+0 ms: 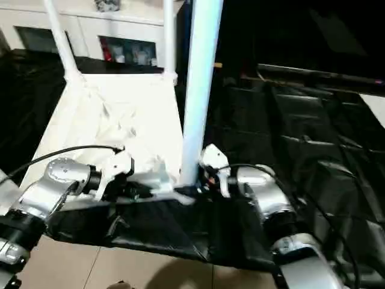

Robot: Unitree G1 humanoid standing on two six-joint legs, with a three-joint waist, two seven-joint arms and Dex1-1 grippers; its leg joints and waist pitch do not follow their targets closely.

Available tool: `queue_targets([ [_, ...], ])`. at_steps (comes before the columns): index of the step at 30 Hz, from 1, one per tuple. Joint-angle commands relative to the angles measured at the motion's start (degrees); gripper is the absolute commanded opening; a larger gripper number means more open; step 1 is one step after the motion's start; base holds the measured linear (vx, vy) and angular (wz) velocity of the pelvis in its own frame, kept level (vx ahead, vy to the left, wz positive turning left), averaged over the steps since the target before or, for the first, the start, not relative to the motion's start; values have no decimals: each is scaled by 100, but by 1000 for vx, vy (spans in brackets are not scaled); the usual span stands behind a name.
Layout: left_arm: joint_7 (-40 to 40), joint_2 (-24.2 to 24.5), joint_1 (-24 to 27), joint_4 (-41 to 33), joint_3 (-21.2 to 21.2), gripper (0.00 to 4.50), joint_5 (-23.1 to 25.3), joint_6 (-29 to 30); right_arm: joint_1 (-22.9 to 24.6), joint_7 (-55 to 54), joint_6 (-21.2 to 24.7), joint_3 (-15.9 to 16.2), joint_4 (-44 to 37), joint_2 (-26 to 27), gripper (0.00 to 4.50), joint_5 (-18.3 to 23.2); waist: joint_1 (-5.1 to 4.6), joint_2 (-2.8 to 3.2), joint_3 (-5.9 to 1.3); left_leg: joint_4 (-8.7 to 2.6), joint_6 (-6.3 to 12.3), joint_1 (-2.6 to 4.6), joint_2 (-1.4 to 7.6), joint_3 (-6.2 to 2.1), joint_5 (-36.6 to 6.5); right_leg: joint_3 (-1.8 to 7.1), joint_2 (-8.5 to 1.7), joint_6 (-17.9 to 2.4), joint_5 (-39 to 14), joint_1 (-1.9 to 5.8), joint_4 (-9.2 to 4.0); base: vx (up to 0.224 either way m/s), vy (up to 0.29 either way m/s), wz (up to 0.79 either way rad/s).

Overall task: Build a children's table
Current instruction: Rotate leg to tighten

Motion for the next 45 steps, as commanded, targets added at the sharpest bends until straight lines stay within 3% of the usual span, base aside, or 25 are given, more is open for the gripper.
queue_targets([
  [1,685,-263,-194,-41,134,0,55,239,42,-932,202,10,166,287,253,-197,-51,48,-273,-435,-217,29,86,-30,-1943,221,-330,-888,-2096,244,-485,0,0,0],
  [3,980,-459,-205,-86,134,0,106,381,73,-1713,379,-137,207,547,252,-227,-140,52,-269,-443,-222,1,74,-44,-1933,216,-333,-804,-2226,247,-507,0,0,0],
  [6,1344,-801,-225,-98,95,0,151,536,52,-2724,493,-261,366,920,252,-328,-193,47,-279,-432,-197,7,64,-36,-1943,223,-329,-778,-2229,225,-530,0,0,0],
  [9,1546,-1064,-238,-51,-4,0,211,579,8,-3229,510,-221,456,1163,252,-468,-218,60,-282,-426,-144,6,68,-22,-1885,230,-316,-814,-2009,216,-523,0,0,0],
  [10,1584,-1147,-251,-12,-66,0,253,557,-25,-3235,456,-103,461,1197,252,-594,-220,98,-282,-425,-148,5,65,-21,-1878,232,-311,-829,-1956,210,-522,0,0,0],
  [13,1690,-1290,-266,23,-162,0,333,537,-63,-3264,348,-31,432,1281,286,-687,-223,78,-284,-419,-128,5,61,-10,-1871,233,-298,-847,-1775,221,-516,0,0,0],
  [14,1662,-1324,-280,14,-202,0,348,535,-49,-3049,324,-222,290,1337,305,-381,-220,79,-286,-420,-84,7,62,-6,-1867,237,-301,-862,-1713,227,-516,0,0,0],
  [19,1423,-1209,-235,-120,-245,0,293,569,-80,-2741,240,-251,223,1111,357,-291,-218,89,-280,-429,-54,3,71,-11,-1938,237,-305,-894,-1711,232,-516,0,0,0],
  [24,823,-888,-94,-318,-311,0,231,581,-235,-1714,-43,-109,404,546,357,-440,-206,85,-315,-394,55,-6,81,4,-1674,233,-302,-1127,-1087,267,-448,0,0,0],
  [27,356,-677,-5,-432,-321,0,125,537,-330,-1023,-239,159,508,143,357,-643,-207,73,-309,-367,174,-33,74,28,-1410,229,-299,-1290,-740,293,-414,0,0,0],
  [29,59,-552,46,-521,-347,0,41,490,-322,-444,-270,202,447,3,357,-540,-206,52,-297,-376,214,-25,77,26,-1480,223,-303,-1278,-968,303,-434,0,0,0],
  [35,-757,-139,170,-787,-443,0,-203,321,-254,947,-474,364,311,-260,357,-258,-167,72,-283,-390,221,4,118,28,-1639,223,-299,-1312,-1191,270,-440,0,0,0],
  [36,-762,-136,171,-788,-443,0,-204,320,-253,959,-474,366,309,-261,331,-255,-161,80,-280,-390,222,7,122,29,-1651,225,-295,-1324,-1192,263,-437,0,0,0],
  [41,-1086,80,176,-799,-394,0,-299,304,-99,1998,-70,521,-4,-414,306,62,-68,66,-285,-387,246,18,132,41,-1604,232,-298,-1332,-1163,260,-424,0,0,0],
  [45,-1193,143,164,-742,-380,0,-332,280,-58,2320,8,558,-34,-469,271,73,-32,57,-280,-397,197,8,129,34,-1613,230,-310,-1289,-1283,262,-431,0,0,0],
])
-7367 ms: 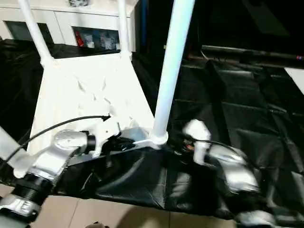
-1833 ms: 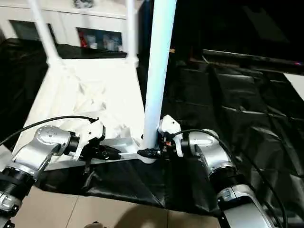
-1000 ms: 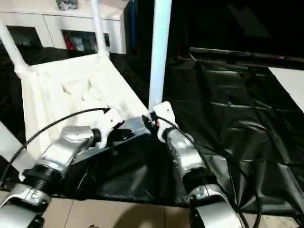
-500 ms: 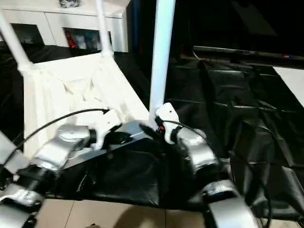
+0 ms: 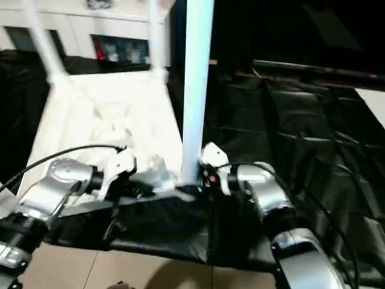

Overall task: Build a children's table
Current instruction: Rotate leg to tighten

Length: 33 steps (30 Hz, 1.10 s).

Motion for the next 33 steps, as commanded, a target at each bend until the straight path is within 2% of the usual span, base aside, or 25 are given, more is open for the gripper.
queue_targets([
  [1,-227,-100,-47,-151,-203,0,-107,-81,94,392,111,272,-79,37,271,13,-22,33,-293,-375,192,21,127,28,-1608,233,-310,-1262,-1309,276,-413,0,0,0],
  [8,-284,-92,7,-211,-191,0,-148,8,252,480,311,265,-276,18,265,101,-13,46,-297,-377,154,26,126,24,-1578,236,-308,-1223,-1313,273,-419,0,0,0],
  [12,179,-303,-33,-130,-41,0,-134,92,379,-84,332,166,-268,200,265,0,-5,44,-294,-377,142,30,122,26,-1606,236,-307,-1217,-1345,264,-428,0,0,0],
  [13,705,-511,-113,9,116,0,-41,134,397,-913,287,7,-133,446,265,-127,-11,36,-276,-386,111,32,118,29,-1658,243,-311,-1177,-1495,252,-447,0,0,0],
  [15,1007,-618,-161,84,191,0,27,141,397,-1415,254,-82,-43,598,264,-195,-60,29,-246,-419,-68,52,92,-18,-1996,219,-342,-922,-2357,239,-522,0,0,0],
  [16,1007,-618,-161,84,191,0,27,141,397,-1415,254,-82,-43,598,264,-195,-80,20,-250,-425,-76,53,89,-26,-2054,216,-348,-851,-2520,242,-542,0,0,0],
  [17,1476,-767,-247,213,272,0,156,299,431,-1929,297,-179,-32,810,263,-209,-115,10,-246,-426,-66,41,85,-31,-2082,224,-344,-747,-2682,232,-564,0,0,0],
  [19,1664,-819,-283,265,290,0,223,365,450,-2118,329,-221,-46,900,263,-202,-148,17,-245,-429,-61,53,85,-39,-2111,221,-338,-677,-2776,212,-589,0,0,0],
  [20,2362,-1153,-379,384,382,0,353,615,478,-3114,465,-298,-38,1332,263,-353,-168,23,-242,-428,-70,52,80,-36,-2076,230,-337,-665,-2771,198,-592,0,0,0],
  [21,2570,-1276,-399,405,398,0,386,681,483,-3467,511,-312,-28,1489,263,-418,-199,24,-224,-432,-133,65,72,-44,-2152,215,-333,-642,-2902,175,-609,0,0,0],
  [22,2641,-1334,-401,407,397,0,398,706,484,-3635,526,-317,-22,1567,263,-458,-199,24,-224,-432,-133,65,72,-44,-2152,215,-333,-642,-2902,175,-609,0,0,0],
  [23,2753,-1467,-391,394,369,0,422,743,479,-4022,550,-328,0,1742,263,-554,-228,19,-234,-438,-126,20,51,-65,-2122,196,-349,-510,-3123,208,-630,0,0,0],
  [25,2869,-1597,-383,394,350,0,451,744,452,-4344,532,-318,48,1868,263,-644,-251,34,-226,-430,-94,42,46,-65,-2262,191,-341,-423,-3274,165,-675,0,0,0],
  [26,2865,-1650,-364,369,309,0,451,741,429,-4425,463,-257,67,1879,263,-731,-251,59,-236,-431,-63,54,47,-68,-2315,194,-335,-420,-3194,154,-679,0,0,0],
  [28,2847,-1680,-346,344,255,0,468,701,420,-4430,389,-249,52,1867,263,-743,-258,69,-236,-435,-59,57,55,-65,-2346,198,-328,-423,-3144,145,-684,0,0,0],
  [29,2767,-1710,-319,297,181,0,476,657,421,-4402,324,-312,3,1860,263,-671,-255,75,-256,-442,-35,41,57,-63,-2294,199,-320,-488,-2879,172,-656,0,0,0],
  [30,2717,-1712,-309,275,165,0,466,653,431,-4366,332,-371,-34,1860,298,-597,-259,70,-263,-457,-9,7,64,-59,-2179,206,-312,-551,-2608,202,-628,0,0,0],
  [31,2685,-1703,-301,257,151,0,479,621,456,-4289,381,-417,-118,1847,319,-532,-252,100,-266,-460,-11,10,70,-58,-2145,209,-311,-590,-2482,204,-617,0,0,0],
  [33,2531,-1647,-260,197,109,0,487,516,558,-4008,549,-441,-397,1717,333,-383,-243,86,-278,-451,10,14,78,-33,-2035,226,-292,-734,-2010,214,-581,0,0,0],
])
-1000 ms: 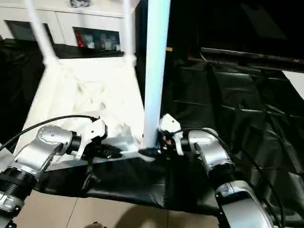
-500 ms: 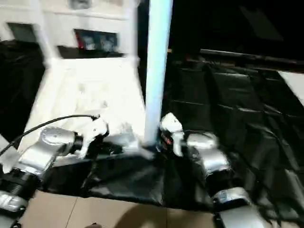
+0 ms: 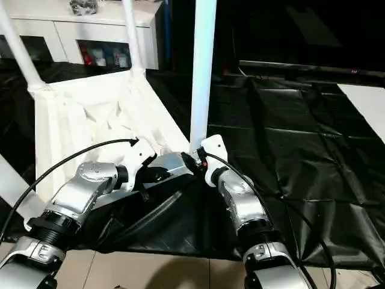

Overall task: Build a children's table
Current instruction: Rotate leg to tighten

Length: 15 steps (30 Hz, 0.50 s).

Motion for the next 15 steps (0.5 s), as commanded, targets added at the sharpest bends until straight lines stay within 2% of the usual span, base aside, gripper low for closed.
queue_targets([
  [1,107,-337,-59,-96,-250,0,-39,-138,119,692,208,548,-95,357,339,37,-4,45,-258,-429,11,4,86,-17,-2036,223,-288,-772,-1999,194,-516,0,0,0],
  [2,-15,-256,-20,-147,-283,0,-35,-244,212,872,193,521,-310,105,352,86,7,45,-270,-426,35,-6,92,-11,-1885,227,-283,-877,-1658,227,-477,0,0,0],
  [4,-117,-199,10,-185,-290,0,-60,-276,292,1050,214,467,-480,-132,368,185,41,42,-316,-377,114,19,102,25,-1597,243,-288,-1045,-993,242,-418,52,6,5],
  [5,-200,-156,31,-202,-299,0,-68,-333,335,1192,222,388,-543,-321,376,250,41,37,-299,-368,173,11,99,42,-1503,241,-273,-1150,-776,241,-403,0,0,0],
  [7,-366,-73,76,-253,-319,0,-100,-381,388,1412,230,190,-593,-681,376,362,51,23,-319,-344,258,-15,83,51,-1348,231,-288,-1224,-647,289,-383,0,0,0],
  [8,-489,-2,111,-286,-335,0,-122,-438,427,1596,215,27,-628,-962,376,463,80,50,-307,-332,313,-20,79,59,-1237,235,-286,-1244,-573,298,-381,0,0,0],
  [9,-598,66,141,-312,-351,0,-144,-491,473,1794,214,-127,-685,-1213,376,576,101,41,-312,-325,348,-22,91,59,-1196,230,-289,-1254,-554,303,-378,0,0,0],
  [10,-631,87,150,-317,-356,0,-150,-510,491,1859,223,-172,-712,-1284,376,616,113,34,-311,-323,366,-27,87,57,-1174,227,-290,-1254,-538,315,-377,0,0,0],
  [11,-777,158,182,-333,-377,0,-182,-652,560,2026,299,-330,-844,-1478,376,754,128,60,-312,-322,370,-24,94,54,-1150,227,-296,-1261,-531,315,-373,0,0,0],
  [13,-1005,252,241,-367,-408,0,-251,-856,640,2192,423,-575,-1013,-1686,376,991,153,34,-312,-306,447,-34,92,58,-1078,225,-297,-1277,-512,322,-369,0,0,0],
  [15,-1224,333,318,-398,-443,0,-318,-988,718,2378,668,-888,-1242,-1795,376,1401,166,45,-296,-307,477,-37,87,60,-1072,217,-302,-1293,-708,323,-384,0,0,0],
])
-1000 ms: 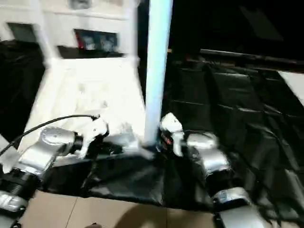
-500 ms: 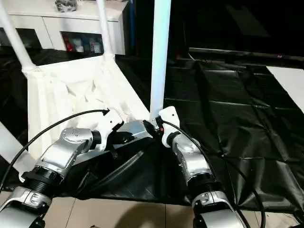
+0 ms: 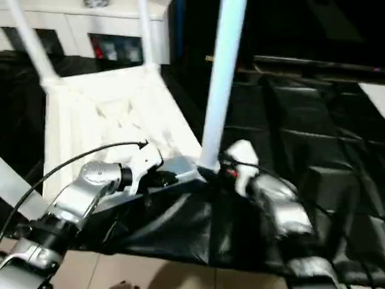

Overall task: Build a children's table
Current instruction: Rotate leg to tighten

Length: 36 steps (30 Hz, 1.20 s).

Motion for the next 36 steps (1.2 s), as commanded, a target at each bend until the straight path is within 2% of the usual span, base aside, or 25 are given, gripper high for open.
queue_targets([
  [1,-441,71,186,-116,-99,0,-242,-252,-23,-68,152,-644,-239,-316,376,330,-1,-57,-355,-291,450,-4,99,37,-1071,224,-306,-1254,-801,342,-370,0,0,0],
  [3,-690,172,279,-110,-149,0,-291,-465,95,-13,371,-939,-463,-472,376,672,7,-37,-350,-283,425,-16,98,38,-1040,216,-302,-1222,-926,338,-368,0,0,0],
  [7,-986,205,303,-64,-163,0,-432,-825,224,-306,326,-973,-452,-550,376,590,5,-3,-361,-283,359,-16,99,29,-1019,210,-308,-1162,-1029,323,-375,0,0,0],
  [9,-994,257,204,125,-159,0,-360,-1052,249,-377,449,-1264,-623,-442,376,966,-8,-13,-364,-276,358,-15,93,33,-1022,209,-301,-1159,-991,322,-369,0,0,0],
  [10,-994,257,204,125,-159,0,-360,-1052,249,-377,449,-1264,-623,-442,376,966,-8,-13,-364,-276,358,-15,93,33,-1022,209,-301,-1159,-991,322,-369,0,0,0],
  [11,-988,344,107,332,-193,0,-234,-1202,340,-219,683,-1462,-962,-409,376,1366,9,11,-358,-266,391,-10,87,39,-1007,215,-290,-1163,-970,314,-374,0,0,0],
  [13,-998,395,46,475,-208,0,-176,-1306,434,-88,845,-1527,-1190,-443,376,1594,53,11,-364,-259,421,2,96,46,-975,217,-280,-1114,-925,317,-371,0,0,0],
  [15,-972,439,-31,654,-226,0,-145,-1419,649,234,959,-1422,-1513,-587,376,1743,90,52,-378,-250,381,-4,110,35,-906,204,-291,-1156,-786,310,-344,0,0,0],
  [16,-972,439,-31,654,-226,0,-145,-1419,649,234,959,-1422,-1513,-587,376,1743,90,52,-378,-250,381,-4,110,35,-906,204,-291,-1156,-786,310,-344,0,0,0],
  [17,-855,474,-95,794,-272,0,-22,-1493,846,525,959,-1149,-1664,-759,376,1565,130,64,-379,-238,393,-10,103,37,-889,207,-279,-1122,-689,316,-341,0,0,0],
  [19,-815,481,-117,851,-287,0,13,-1531,901,585,958,-1058,-1697,-810,376,1502,137,43,-385,-235,390,-25,91,34,-850,208,-289,-1082,-644,333,-329,0,0,0],
  [22,-985,464,-143,937,-315,0,-65,-1582,956,452,909,-753,-1618,-891,376,1123,124,32,-349,-251,287,-21,71,44,-1049,199,-312,-1022,-1215,324,-391,0,0,0],
  [24,-1000,480,-164,999,-337,0,-38,-1636,962,421,869,-663,-1593,-925,376,995,111,22,-350,-270,237,-10,78,32,-1186,193,-327,-884,-1678,320,-437,0,0,0],
  [26,-1050,510,-193,1107,-371,0,-6,-1722,977,381,832,-539,-1588,-967,376,851,117,7,-361,-265,242,-3,85,31,-1135,201,-322,-869,-1605,314,-427,0,0,0],
  [27,-1077,519,-206,1156,-373,0,-4,-1780,988,379,831,-527,-1617,-970,376,873,132,19,-369,-260,256,2,91,31,-1081,205,-314,-897,-1467,305,-407,0,0,0],
  [28,-1188,544,-209,1166,-379,0,-38,-1814,907,205,807,-585,-1508,-945,376,850,128,2,-373,-260,262,0,96,30,-1046,207,-315,-916,-1381,310,-397,0,0,0],
  [30,-1370,582,-218,1187,-396,0,-102,-1884,768,-88,760,-685,-1319,-910,376,797,126,21,-393,-246,250,4,88,34,-901,207,-307,-1046,-1048,307,-345,0,0,0],
  [31,-1553,620,-207,1174,-420,0,-159,-1903,615,-418,730,-816,-1120,-860,376,728,125,-3,-388,-245,262,-1,88,40,-891,209,-303,-1056,-1003,308,-345,0,0,0],
  [32,-1564,622,-207,1174,-421,0,-162,-1905,606,-438,728,-825,-1108,-857,376,723,128,12,-391,-245,257,6,87,36,-865,207,-314,-1079,-988,302,-336,0,0,0],
  [33,-1725,659,-192,1162,-431,0,-206,-1938,413,-884,610,-969,-835,-798,376,585,124,24,-390,-240,250,11,81,48,-892,206,-304,-1097,-990,300,-339,0,0,0],
  [36,-2018,711,-152,1106,-416,0,-344,-1915,128,-1627,476,-1198,-381,-747,376,421,130,28,-402,-238,137,36,82,55,-837,218,-315,-1148,-905,291,-308,0,0,0],
])
